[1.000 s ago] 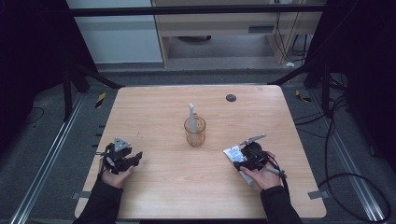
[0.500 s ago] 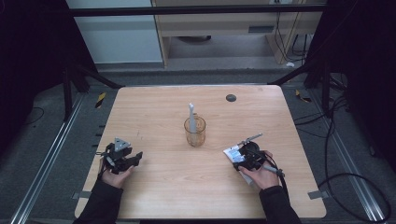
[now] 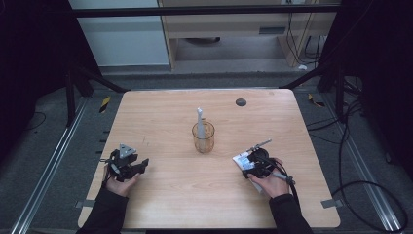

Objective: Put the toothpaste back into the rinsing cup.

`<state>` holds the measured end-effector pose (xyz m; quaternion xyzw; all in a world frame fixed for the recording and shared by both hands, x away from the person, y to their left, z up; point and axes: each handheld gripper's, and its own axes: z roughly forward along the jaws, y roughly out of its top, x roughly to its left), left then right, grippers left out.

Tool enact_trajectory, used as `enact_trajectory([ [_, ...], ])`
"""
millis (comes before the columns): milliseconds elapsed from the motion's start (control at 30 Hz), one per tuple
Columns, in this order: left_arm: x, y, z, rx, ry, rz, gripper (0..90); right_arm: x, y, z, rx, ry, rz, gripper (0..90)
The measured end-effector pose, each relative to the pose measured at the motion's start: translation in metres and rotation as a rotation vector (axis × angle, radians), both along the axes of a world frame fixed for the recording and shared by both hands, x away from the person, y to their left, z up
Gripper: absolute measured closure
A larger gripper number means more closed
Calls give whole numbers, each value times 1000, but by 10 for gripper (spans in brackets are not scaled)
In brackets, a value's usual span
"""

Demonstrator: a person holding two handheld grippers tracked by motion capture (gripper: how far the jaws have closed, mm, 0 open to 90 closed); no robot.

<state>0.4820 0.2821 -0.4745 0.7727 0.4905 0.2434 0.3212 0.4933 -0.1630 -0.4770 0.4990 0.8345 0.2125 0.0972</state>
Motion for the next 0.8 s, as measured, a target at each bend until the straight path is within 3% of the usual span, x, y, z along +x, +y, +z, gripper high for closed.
enact_trajectory([
  [133, 0, 0, 0, 2, -2, -1, 484, 0, 1, 1, -4, 4, -6, 465],
  [367, 0, 0, 0, 1, -1, -1, 484, -3, 1, 7, -6, -9, -20, 622],
  [567, 0, 0, 0, -1, 1, 1, 484, -4, -2, 10, 12, -3, -24, 669],
  [800, 0, 1, 0, -3, -1, 3, 484, -8, -8, 23, 86, -48, -23, 685],
])
